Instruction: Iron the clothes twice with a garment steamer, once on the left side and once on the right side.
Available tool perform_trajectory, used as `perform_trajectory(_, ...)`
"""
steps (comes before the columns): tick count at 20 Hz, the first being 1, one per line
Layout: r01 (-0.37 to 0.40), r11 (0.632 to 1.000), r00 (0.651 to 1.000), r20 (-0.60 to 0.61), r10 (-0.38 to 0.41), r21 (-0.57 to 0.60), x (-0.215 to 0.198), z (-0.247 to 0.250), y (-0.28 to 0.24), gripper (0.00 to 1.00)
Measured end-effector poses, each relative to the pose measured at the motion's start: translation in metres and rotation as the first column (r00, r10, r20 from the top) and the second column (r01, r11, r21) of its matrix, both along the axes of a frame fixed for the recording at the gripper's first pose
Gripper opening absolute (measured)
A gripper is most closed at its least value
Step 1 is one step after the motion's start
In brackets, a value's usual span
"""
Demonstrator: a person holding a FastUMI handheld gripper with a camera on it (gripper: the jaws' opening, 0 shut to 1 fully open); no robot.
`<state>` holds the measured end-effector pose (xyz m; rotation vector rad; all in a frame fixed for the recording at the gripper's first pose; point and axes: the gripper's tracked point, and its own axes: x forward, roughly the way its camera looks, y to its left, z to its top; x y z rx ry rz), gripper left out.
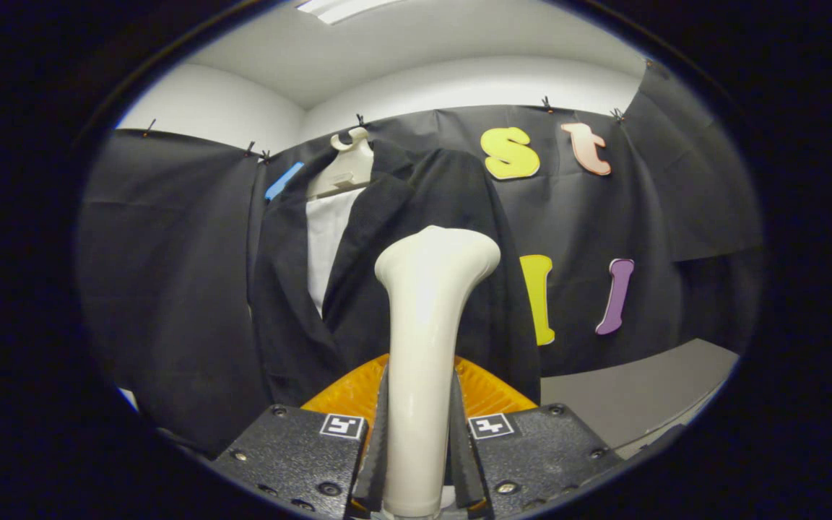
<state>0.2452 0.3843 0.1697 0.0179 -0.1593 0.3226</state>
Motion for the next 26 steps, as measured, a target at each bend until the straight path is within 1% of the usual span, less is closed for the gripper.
perform_trajectory(6, -0.014, 0.999, 0.999, -0.051, 0.012, -0.034, -0.005, -0.033, 0.008, 0.39)
perform_trajectory(11, -0.003, 0.998, 0.989, -0.145, -0.006, -0.064, -0.007, -0.078, 0.009, 0.39)
perform_trajectory(16, -0.005, 0.995, 0.984, -0.177, -0.012, -0.098, -0.012, -0.103, 0.009, 0.39)
perform_trajectory(19, 0.006, 0.994, 0.977, -0.211, -0.029, -0.109, -0.012, -0.123, 0.005, 0.39)
perform_trajectory(24, 0.001, 0.989, 0.961, -0.274, -0.043, -0.15, -0.011, -0.158, 0.005, 0.39)
perform_trajectory(26, 0.0, 0.986, 0.955, -0.292, -0.049, -0.164, -0.019, -0.173, 0.004, 0.39)
